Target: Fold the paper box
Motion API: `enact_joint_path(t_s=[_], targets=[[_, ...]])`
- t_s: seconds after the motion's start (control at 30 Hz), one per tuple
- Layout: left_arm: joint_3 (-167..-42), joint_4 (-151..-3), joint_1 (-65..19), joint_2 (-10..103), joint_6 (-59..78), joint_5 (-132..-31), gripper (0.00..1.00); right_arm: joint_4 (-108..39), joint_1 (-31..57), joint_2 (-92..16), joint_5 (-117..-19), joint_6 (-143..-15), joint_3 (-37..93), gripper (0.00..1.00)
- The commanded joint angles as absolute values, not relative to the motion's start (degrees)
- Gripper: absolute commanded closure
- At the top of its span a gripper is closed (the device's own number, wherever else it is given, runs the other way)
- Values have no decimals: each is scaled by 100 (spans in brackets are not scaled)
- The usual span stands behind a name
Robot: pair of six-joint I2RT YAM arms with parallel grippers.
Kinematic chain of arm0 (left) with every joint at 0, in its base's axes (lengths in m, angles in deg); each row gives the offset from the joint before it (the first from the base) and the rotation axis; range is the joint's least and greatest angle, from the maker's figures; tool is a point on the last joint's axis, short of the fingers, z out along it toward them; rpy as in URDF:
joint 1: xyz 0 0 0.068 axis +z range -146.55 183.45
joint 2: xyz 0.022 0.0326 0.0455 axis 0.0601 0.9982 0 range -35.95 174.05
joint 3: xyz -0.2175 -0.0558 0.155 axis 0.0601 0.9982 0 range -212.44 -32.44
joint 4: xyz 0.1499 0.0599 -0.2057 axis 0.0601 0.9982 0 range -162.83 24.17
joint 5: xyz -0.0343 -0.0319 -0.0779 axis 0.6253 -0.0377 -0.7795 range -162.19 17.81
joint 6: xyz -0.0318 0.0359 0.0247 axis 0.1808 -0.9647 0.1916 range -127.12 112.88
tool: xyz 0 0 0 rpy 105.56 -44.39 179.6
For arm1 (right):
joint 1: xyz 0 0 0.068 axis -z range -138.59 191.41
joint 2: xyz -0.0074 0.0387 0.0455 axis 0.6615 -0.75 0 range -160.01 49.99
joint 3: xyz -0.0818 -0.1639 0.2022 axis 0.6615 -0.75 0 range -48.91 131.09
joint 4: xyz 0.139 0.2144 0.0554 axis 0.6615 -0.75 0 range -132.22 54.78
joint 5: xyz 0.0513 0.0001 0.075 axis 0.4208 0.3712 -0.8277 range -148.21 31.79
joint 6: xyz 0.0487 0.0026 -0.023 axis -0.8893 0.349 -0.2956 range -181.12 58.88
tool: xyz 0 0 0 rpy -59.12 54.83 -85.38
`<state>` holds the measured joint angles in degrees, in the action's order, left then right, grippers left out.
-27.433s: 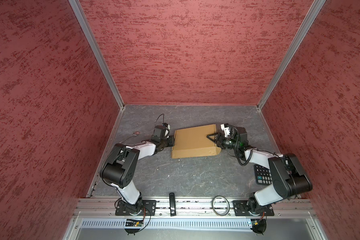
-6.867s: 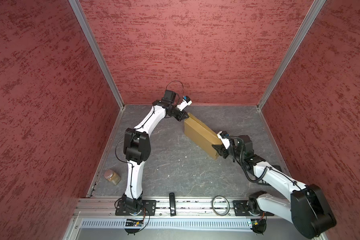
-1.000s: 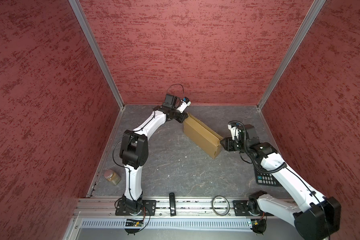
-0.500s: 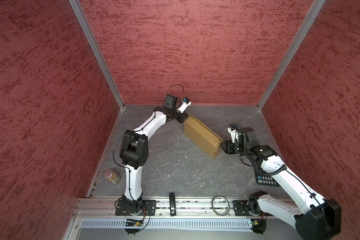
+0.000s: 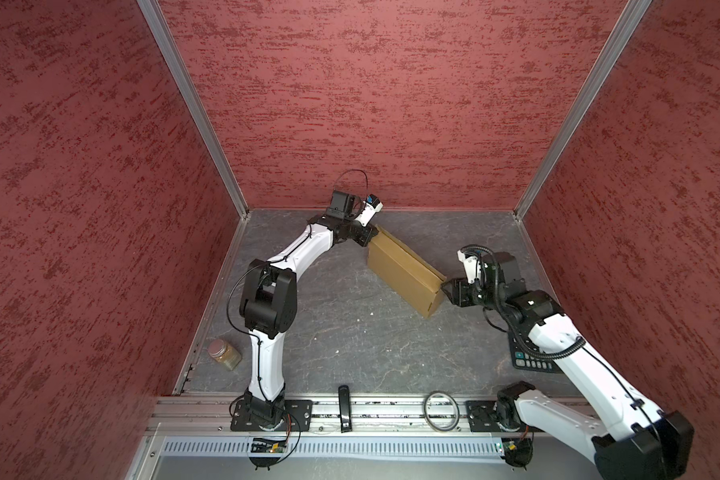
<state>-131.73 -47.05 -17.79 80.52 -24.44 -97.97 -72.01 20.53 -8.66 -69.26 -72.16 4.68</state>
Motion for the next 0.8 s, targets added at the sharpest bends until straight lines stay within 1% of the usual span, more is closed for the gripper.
enact_joint_path(t_s=[0.0,0.33,0.37,0.4,0.53,0.77], targets=[[-12956,-4365,-1844,8174,-2380,-9803,100,-7476,1899,-905,-6599,-6649,887,41],[-12784,-4459,-1837,8104,-2401,-9813,100,-7814,1419,-1686,-6044,-5588,1790,28],[-12780,-4465,-1832,8104,-2399,-9816,100,-7838,1374,-1766,-5951,-5520,1878,25],[-12763,-4474,-1830,8104,-2400,-9819,100,-7846,1342,-1830,-5876,-5454,1947,2],[-12739,-4514,-1836,8104,-2382,-9836,100,-7813,1277,-1987,-5666,-5303,2155,1],[-12723,-4527,-1836,8105,-2378,-9846,100,-7976,1169,-2296,-5699,-5153,2421,1]])
